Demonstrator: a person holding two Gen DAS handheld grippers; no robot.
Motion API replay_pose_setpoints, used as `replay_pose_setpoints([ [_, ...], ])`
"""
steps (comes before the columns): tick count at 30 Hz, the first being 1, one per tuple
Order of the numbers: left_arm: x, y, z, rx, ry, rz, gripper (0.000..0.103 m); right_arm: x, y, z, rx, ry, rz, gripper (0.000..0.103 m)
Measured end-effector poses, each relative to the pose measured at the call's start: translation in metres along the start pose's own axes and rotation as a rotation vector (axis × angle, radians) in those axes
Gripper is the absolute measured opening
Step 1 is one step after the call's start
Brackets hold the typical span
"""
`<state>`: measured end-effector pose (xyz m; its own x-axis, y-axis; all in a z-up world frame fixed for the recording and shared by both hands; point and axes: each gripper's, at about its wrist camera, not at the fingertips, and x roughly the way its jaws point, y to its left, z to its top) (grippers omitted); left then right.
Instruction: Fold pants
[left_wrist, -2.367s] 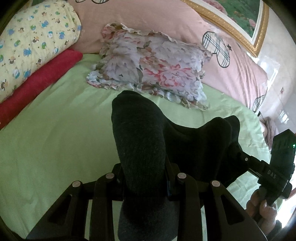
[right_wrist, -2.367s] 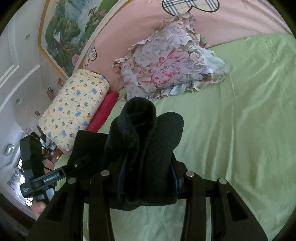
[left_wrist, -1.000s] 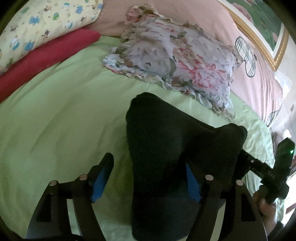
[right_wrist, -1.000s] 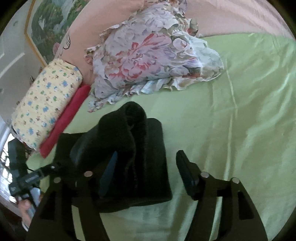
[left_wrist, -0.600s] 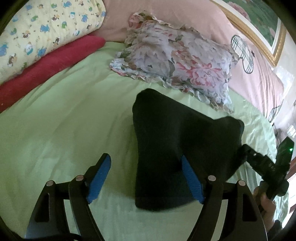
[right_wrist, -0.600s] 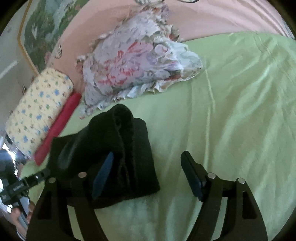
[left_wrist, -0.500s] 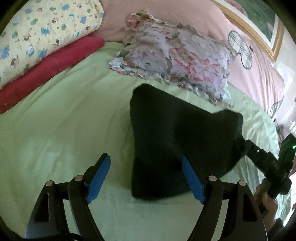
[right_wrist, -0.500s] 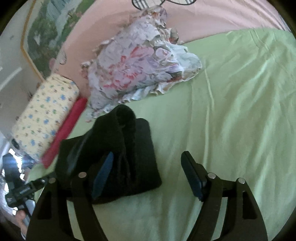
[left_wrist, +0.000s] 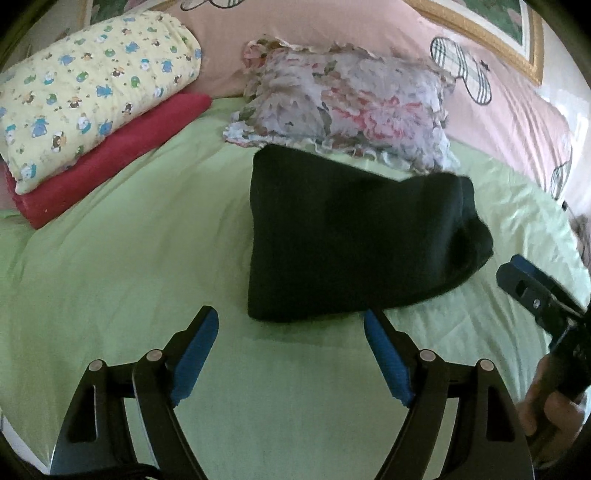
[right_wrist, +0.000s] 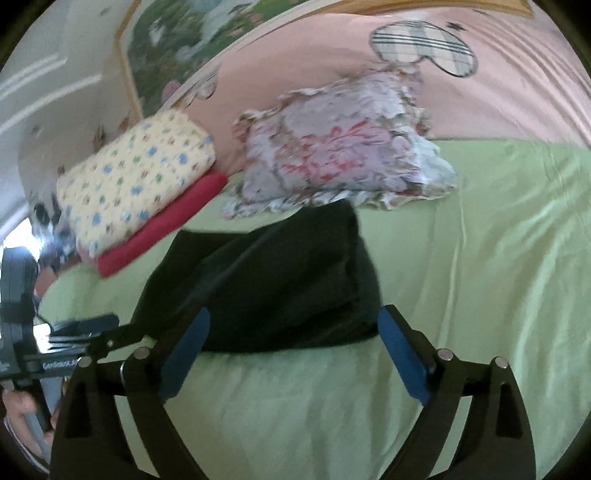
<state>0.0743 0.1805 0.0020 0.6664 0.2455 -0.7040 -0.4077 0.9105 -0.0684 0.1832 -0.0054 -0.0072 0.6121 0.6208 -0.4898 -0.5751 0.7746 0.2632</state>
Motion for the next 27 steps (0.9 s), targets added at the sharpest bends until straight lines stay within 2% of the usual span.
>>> replay_pose_setpoints([
  [3, 0.0, -0.004, -0.004, 0.021, 0.01, 0.01, 0.082, 0.003, 0.02, -0.005, -0.096, 0.03, -0.009, 0.096],
  [6, -0.003, -0.006, -0.006, 0.031, 0.002, 0.029, 0.082, 0.003, 0.028, -0.01, -0.138, 0.043, -0.025, 0.097],
  [15, -0.003, -0.005, -0.006, 0.032, -0.005, 0.06, 0.082, 0.004, 0.012, -0.01, -0.055, 0.062, -0.015, 0.097],
  [27, 0.004, -0.005, -0.007, 0.035, 0.009, 0.062, 0.083, 0.007, 0.016, -0.011, -0.066, 0.081, -0.02, 0.097],
])
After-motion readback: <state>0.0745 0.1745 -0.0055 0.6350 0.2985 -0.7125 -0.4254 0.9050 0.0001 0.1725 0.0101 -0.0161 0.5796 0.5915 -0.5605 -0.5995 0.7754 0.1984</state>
